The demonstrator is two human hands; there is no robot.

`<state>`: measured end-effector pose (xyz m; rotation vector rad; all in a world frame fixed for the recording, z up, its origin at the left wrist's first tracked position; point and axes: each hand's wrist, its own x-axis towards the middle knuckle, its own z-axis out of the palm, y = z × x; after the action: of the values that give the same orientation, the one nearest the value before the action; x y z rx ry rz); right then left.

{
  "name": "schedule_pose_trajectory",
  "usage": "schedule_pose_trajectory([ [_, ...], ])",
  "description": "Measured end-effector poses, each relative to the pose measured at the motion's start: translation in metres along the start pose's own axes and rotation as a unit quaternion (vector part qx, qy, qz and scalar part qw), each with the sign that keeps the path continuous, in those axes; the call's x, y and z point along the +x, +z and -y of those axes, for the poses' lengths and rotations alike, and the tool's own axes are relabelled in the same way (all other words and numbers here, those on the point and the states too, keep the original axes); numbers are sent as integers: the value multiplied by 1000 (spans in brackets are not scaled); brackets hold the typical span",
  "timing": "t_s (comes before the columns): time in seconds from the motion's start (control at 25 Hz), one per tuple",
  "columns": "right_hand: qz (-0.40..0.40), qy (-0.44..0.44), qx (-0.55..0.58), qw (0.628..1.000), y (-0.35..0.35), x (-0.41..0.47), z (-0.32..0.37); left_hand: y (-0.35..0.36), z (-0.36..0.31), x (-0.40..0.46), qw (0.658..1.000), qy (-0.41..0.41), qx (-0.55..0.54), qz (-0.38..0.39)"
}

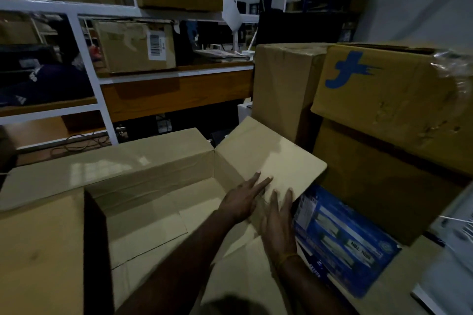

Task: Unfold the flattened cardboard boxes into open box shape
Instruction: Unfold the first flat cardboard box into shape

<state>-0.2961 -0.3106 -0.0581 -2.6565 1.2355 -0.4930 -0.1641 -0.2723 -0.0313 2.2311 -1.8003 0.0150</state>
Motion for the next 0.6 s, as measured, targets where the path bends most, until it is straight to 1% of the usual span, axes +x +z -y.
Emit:
schedule_pose_trajectory([
  [0.04,-24,4,3,1000,13,-3,-2,1,3,-2,1000,-1,8,4],
  [0.12,-7,-34,-110,993,29,2,0,4,16,-5,999,-8,28,20],
  [0.16,15,-22,-116,993,29,0,8,6,24,-7,999,-14,40,29],
  [0.2,42,3,-82,996,17,-4,22,7,32,-9,998,-19,49,40],
  [0.24,52,-18,-70,996,6,-9,37,7,40,-10,997,-26,58,49],
  [0.28,84,-37,-86,992,6,-14,47,7,46,-12,996,-34,67,57],
  [0.32,84,-54,-94,991,3,-16,56,7,53,-12,994,-39,76,64],
  [0.36,64,-64,-80,993,-1,-18,62,7,58,-12,993,-42,80,70],
  [0.44,56,-53,-58,995,-15,-18,71,7,67,-13,993,-46,85,75],
  [0.52,59,-51,-113,991,-13,-10,67,9,72,-15,992,-51,87,72],
  [0.6,31,-60,-141,988,-17,-5,61,9,71,-18,993,-56,85,56],
])
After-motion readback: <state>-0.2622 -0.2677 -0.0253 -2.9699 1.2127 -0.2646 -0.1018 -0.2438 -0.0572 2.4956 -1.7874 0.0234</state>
